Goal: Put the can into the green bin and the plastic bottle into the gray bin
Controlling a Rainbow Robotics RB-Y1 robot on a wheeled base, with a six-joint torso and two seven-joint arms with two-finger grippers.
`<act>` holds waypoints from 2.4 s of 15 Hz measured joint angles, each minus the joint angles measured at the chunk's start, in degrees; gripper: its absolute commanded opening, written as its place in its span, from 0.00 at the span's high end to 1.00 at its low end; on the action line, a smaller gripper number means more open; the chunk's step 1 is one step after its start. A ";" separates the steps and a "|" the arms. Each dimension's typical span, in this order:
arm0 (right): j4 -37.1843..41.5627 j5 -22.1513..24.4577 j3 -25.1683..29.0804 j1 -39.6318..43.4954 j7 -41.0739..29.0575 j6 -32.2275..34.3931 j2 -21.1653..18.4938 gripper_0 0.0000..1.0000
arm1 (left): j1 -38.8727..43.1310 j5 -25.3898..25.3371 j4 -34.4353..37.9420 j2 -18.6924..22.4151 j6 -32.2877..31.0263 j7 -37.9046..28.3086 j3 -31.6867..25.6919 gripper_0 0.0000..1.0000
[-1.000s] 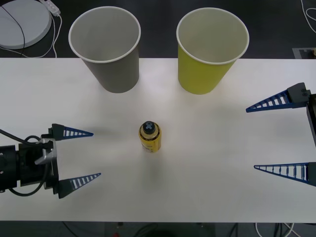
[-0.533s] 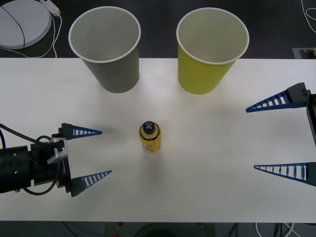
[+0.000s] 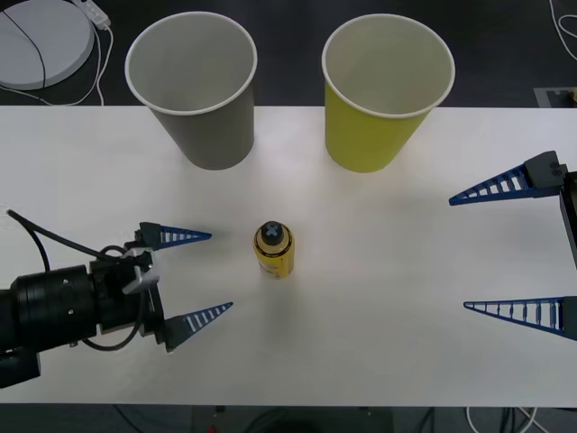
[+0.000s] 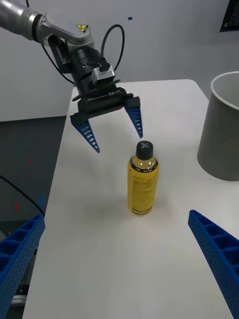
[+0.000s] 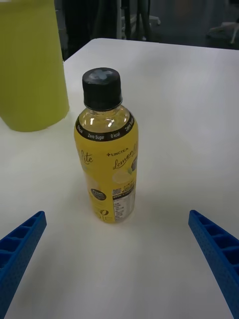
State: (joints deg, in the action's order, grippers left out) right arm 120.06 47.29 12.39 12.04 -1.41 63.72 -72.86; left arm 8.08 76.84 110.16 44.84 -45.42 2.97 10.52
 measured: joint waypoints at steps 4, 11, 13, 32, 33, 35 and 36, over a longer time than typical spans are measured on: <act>0.00 0.00 0.00 0.00 0.00 0.00 0.00 0.00 | -3.76 0.19 -2.84 -1.21 2.60 -1.12 4.13 0.00; 0.00 0.00 0.00 0.00 0.00 0.00 0.00 0.00 | -7.50 1.61 -6.62 -5.71 3.81 -1.27 7.13 0.00; 0.00 0.00 0.00 0.00 0.00 0.00 0.00 0.00 | -7.84 3.08 -6.57 -6.97 4.09 -1.69 7.15 0.00; 0.00 0.00 0.00 0.00 0.00 0.00 0.00 0.00 | -13.57 12.03 -8.64 -14.92 8.13 -7.36 10.90 0.00; 0.00 0.00 0.00 0.00 0.00 0.00 0.00 0.00 | -13.90 12.03 -8.89 -15.06 8.21 -7.47 11.17 0.00; 0.00 0.00 0.00 0.00 0.00 0.00 0.00 0.00 | -14.14 12.03 -9.32 -15.36 8.56 -7.61 11.64 0.00; 0.00 0.00 0.00 0.00 0.00 0.00 0.00 0.00 | -14.15 12.03 -9.36 -15.54 8.59 -7.69 11.74 0.00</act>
State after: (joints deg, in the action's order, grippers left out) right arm 120.06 47.29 12.39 12.04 -1.41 63.72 -72.86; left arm -6.06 88.86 100.81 29.31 -36.83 -4.72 22.26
